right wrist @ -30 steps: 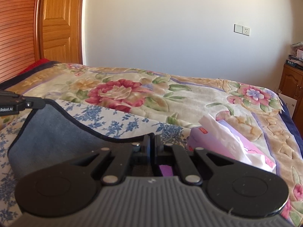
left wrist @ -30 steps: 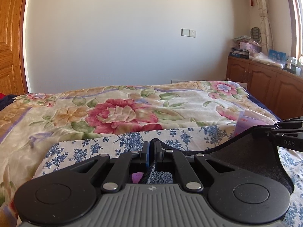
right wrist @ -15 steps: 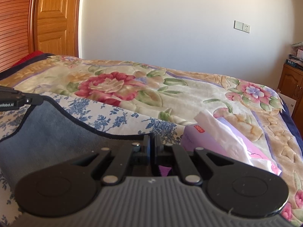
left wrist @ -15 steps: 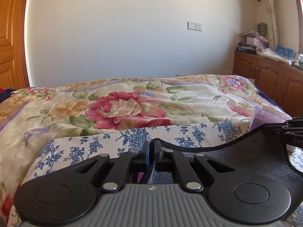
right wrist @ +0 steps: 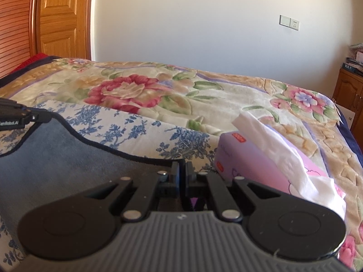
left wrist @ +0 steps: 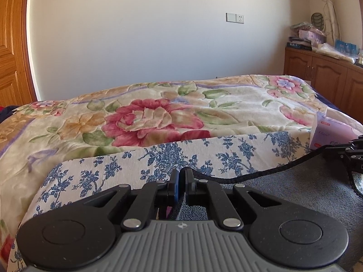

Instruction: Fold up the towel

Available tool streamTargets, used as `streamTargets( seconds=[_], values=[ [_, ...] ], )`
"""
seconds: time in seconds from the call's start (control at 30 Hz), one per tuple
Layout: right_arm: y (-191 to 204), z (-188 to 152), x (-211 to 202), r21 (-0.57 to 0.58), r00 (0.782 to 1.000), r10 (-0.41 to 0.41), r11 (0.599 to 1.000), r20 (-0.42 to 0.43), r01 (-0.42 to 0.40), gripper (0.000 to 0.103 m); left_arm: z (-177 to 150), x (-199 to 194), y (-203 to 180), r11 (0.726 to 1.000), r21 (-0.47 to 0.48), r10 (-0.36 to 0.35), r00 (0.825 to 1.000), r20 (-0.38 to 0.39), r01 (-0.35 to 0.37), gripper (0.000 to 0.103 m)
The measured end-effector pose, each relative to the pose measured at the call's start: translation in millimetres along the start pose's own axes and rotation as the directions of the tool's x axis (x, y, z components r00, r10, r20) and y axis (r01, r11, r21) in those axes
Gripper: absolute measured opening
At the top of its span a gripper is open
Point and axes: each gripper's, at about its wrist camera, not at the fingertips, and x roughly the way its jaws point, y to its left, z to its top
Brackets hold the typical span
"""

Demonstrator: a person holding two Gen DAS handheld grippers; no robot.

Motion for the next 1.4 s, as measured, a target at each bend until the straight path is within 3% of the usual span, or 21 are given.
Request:
streamTargets(
  seconds=[0.1,0.13,0.2,0.27,0.4,0.6,1.4],
  values=[
    [-1.0,0.4,-2.8,0.008,1.0,-0.003,1.0,0.0,0.003,0.018,0.0,0.3,-0.2,1.0,0.003,0.003,1.0,-0.01,-0.003,0.008],
    [-1.6,0.7,-3.2,0.009,1.0,-0.004,1.0,-0.001,0.004,0.033,0.0,-0.4,0.1,1.0,0.0,0.001,1.0,-0.01,-0.001,0.009],
    [-3.1,0.7,-6.2,0.016,1.0,-0.001,1.0,0.005,0.001,0.052,0.2,-1.7,0.5,1.0,-0.009,-0.003,1.0,-0.015,0.002,0.022],
    [-4.0,1.0,-9.8,0.026,1.0,0.001,1.0,0.009,-0.001,0.053,0.6,-4.8,-0.8,1.0,-0.007,0.004,1.0,-0.008,-0.004,0.043],
    [-2.4,1.7,-17.9,0.027,1.0,0.002,1.0,0.004,-0.002,0.053,1.5,-12.4,-4.0,1.0,0.001,0.001,1.0,-0.001,-0.001,0.046],
    [4.2,1.0,-41.4,0.032,1.0,0.012,0.999,0.003,-0.012,0.053,6.3,-32.1,-11.3,1.0,-0.004,0.004,1.0,0.01,-0.004,0.064],
    [39.7,-0.3,-141.6,0.077,0.999,0.016,0.997,0.043,-0.019,0.053,28.0,-138.9,-31.9,0.999,0.042,-0.005,0.999,0.038,0.003,0.073]
  ],
)
